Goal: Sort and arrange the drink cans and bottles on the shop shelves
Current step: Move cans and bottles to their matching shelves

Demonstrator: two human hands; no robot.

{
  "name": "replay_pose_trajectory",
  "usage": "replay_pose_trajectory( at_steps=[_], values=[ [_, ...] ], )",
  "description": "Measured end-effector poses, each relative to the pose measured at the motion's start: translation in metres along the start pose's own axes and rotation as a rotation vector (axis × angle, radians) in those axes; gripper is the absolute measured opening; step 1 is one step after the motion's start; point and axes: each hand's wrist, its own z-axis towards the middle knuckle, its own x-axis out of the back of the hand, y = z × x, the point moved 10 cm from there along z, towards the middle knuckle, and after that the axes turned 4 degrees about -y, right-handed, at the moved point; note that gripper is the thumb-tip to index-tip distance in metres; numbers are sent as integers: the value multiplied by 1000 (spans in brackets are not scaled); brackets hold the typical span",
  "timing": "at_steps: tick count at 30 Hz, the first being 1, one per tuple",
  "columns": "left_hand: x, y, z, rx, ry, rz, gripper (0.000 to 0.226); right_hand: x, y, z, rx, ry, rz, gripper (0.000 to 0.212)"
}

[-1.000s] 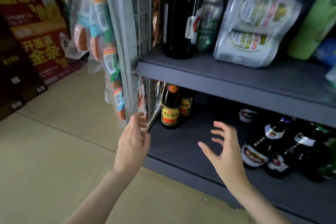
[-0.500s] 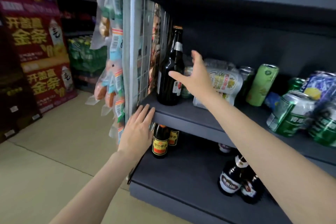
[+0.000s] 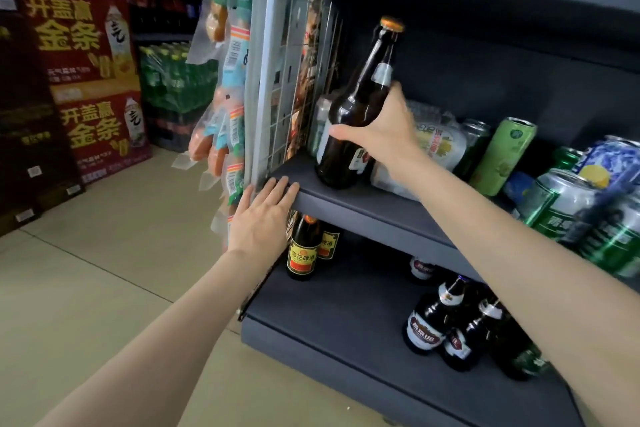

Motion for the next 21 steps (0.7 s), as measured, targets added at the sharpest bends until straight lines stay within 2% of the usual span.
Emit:
replay_pose_trajectory(
  at_steps=[3,6,9,11,14,17,21],
  values=[
    [-2,3,-1,-4,-18,-27,70,43,-7,-46,75,-2,59,74],
    [-10,8,-18,-4,15,-128,73,70,-2,-104,103,-87,90,70],
    [-39,25,-51,-70,77,-277,73,60,33,-160,49,-249,12,68],
    [-77,37,-71,-104,-20,-290,75,37,76,-191,-49,-353,-20,69],
    [-135,40,-84,-59,-194,-237,76,-11,147,-228,-190,-457,-30,68],
    [-180,36,-90,-17,-358,-138,78,-49,209,-239,-326,-383,29,63],
    [-235,35,-94,-54,-626,-17,81,-79,269,-214,-458,-105,70,70]
  ],
)
